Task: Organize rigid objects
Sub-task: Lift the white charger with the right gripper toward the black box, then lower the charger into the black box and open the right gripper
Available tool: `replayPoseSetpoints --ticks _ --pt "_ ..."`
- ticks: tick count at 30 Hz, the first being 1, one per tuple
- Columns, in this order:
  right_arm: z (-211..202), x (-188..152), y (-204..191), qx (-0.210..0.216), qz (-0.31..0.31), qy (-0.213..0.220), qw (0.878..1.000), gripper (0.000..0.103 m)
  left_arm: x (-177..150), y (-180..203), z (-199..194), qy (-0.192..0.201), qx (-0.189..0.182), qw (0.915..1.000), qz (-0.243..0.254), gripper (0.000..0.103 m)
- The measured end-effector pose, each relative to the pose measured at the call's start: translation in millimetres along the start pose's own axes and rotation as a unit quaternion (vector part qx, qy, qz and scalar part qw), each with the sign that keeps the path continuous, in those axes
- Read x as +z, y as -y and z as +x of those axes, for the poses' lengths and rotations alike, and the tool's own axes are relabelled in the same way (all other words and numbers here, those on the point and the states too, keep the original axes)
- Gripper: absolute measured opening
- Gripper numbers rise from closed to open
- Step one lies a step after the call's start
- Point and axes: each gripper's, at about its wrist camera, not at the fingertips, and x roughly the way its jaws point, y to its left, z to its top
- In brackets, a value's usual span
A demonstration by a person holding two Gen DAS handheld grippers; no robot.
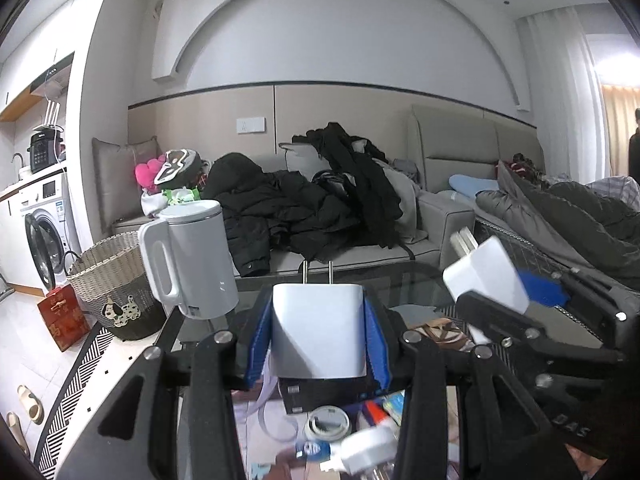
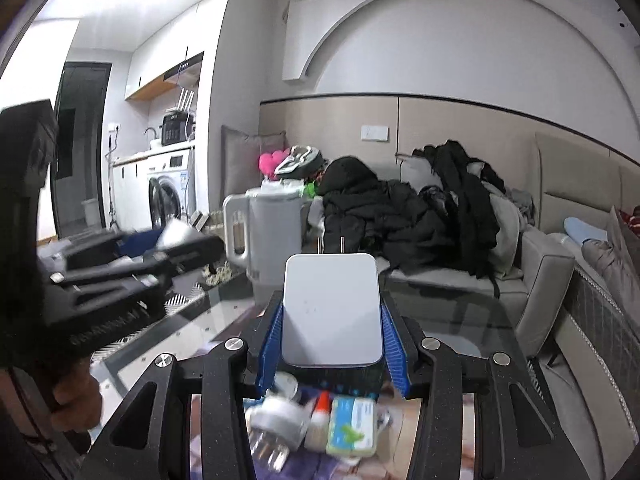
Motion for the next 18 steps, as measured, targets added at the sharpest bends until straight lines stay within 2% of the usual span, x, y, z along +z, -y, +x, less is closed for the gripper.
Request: replayPoseSetpoints --ticks 4,9,11,13,17,18 --pt "22.9 18.6 4.2 -0.002 -0.003 0.007 1.000 0.045 4.5 -2.1 30.5 -0.019 0.004 0.9997 -0.011 0.040" --pt "71.5 25.4 17.3 0.002 0.006 -0.025 1.000 0.045 8.4 -9.9 71.8 -0.046 0.009 0.9987 -0.018 0.040" --pt "97.8 23.4 24.5 0.007 0.014 -0.053 0.998 0.045 3.4 -13.1 91.2 -0.069 0.013 0.9973 -0.022 0.040" --pt "122.1 17.5 31.2 0.013 0.025 -0.084 0.996 0.045 -4.8 -16.2 116.8 -0.110 0.007 0.9935 -0.028 0.040" --pt "170.1 0.3 42.5 0.020 0.047 -0.153 0.987 0.045 -22.8 -14.4 156.6 -0.195 -0.003 0.9801 -0.036 0.040" --pt "180.6 -4.2 44.8 0.024 0.055 -0.170 0.984 0.045 -25.1 -13.2 161.1 -0.205 -0.004 0.9779 -0.042 0.040"
